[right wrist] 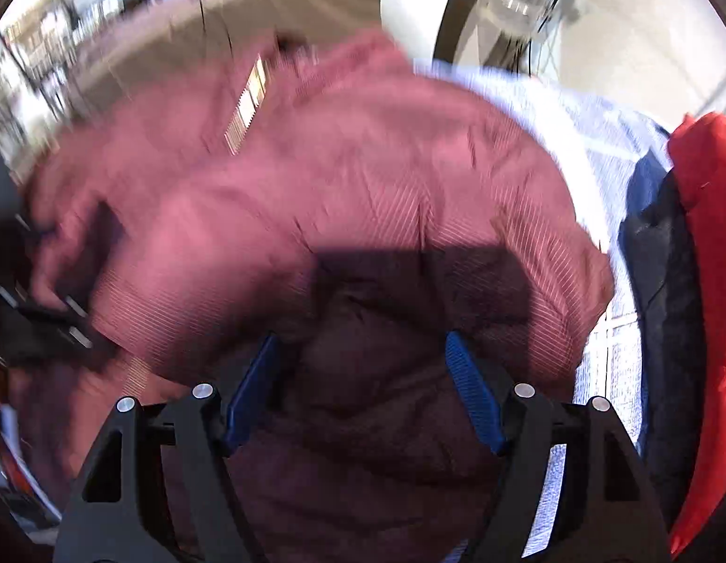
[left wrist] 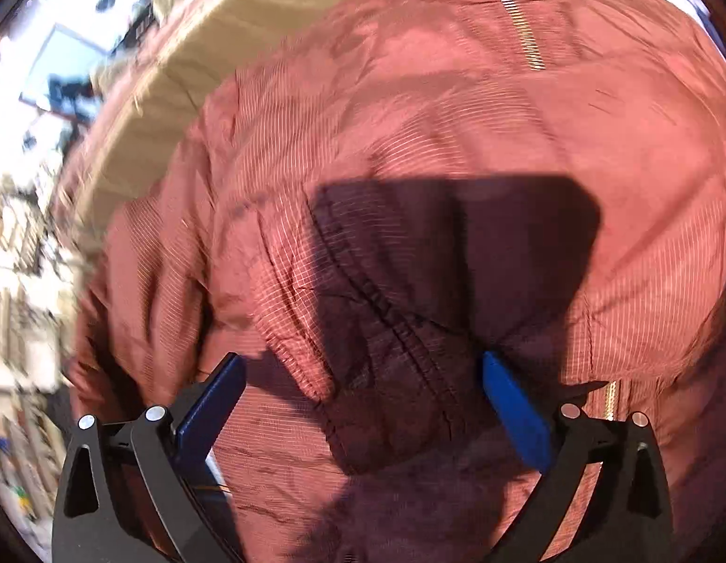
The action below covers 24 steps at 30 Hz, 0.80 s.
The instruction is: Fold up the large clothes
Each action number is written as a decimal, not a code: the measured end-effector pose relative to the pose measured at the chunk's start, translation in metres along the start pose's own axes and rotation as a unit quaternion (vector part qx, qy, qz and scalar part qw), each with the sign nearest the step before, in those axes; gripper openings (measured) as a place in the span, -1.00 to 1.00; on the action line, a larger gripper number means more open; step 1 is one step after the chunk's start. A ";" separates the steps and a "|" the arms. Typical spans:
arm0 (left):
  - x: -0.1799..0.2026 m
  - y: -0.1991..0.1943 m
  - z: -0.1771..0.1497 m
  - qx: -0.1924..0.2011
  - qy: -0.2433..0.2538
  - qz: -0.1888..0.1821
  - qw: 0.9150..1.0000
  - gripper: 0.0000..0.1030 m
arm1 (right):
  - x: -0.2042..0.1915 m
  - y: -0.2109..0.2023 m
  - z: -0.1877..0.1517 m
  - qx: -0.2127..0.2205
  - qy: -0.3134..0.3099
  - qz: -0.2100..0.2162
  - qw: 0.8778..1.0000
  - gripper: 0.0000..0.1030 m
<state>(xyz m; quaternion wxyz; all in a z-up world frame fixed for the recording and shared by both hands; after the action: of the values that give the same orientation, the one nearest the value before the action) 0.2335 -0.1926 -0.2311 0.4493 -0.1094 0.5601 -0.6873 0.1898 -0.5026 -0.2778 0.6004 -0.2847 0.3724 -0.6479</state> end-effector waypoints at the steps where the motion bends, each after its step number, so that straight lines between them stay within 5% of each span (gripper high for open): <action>1: -0.002 0.000 0.001 -0.005 -0.006 -0.002 1.000 0.91 | 0.003 0.010 -0.011 -0.004 0.001 0.004 1.000 0.44; 11: 0.029 -0.032 -0.004 0.008 -0.004 0.028 1.000 0.88 | -0.008 0.023 -0.012 -0.006 -0.014 -0.015 1.000 0.61; 18: 0.028 -0.106 -0.094 0.012 -0.076 -0.016 0.997 0.88 | -0.010 0.034 -0.009 0.011 -0.009 -0.080 0.997 0.90; 24: -0.019 -0.148 -0.198 -0.024 -0.149 0.024 0.988 0.88 | -0.017 0.035 -0.012 0.007 0.002 -0.102 0.995 0.90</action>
<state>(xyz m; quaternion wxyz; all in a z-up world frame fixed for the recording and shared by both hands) 0.0413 -0.0501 -0.1645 0.5416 -0.2079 0.5060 -0.6383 0.2024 -0.4844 -0.3122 0.5326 -0.3152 0.3380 -0.7090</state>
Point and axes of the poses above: each gripper's, at about its wrist camera, not at the fingertips, and y roughly the way its jaws point, x to its right, z to its top, the point moved 6 cm from there along y, roughly the way its jaws point, and after that the axes turned 15 degrees about x, right-handed, at the moved point
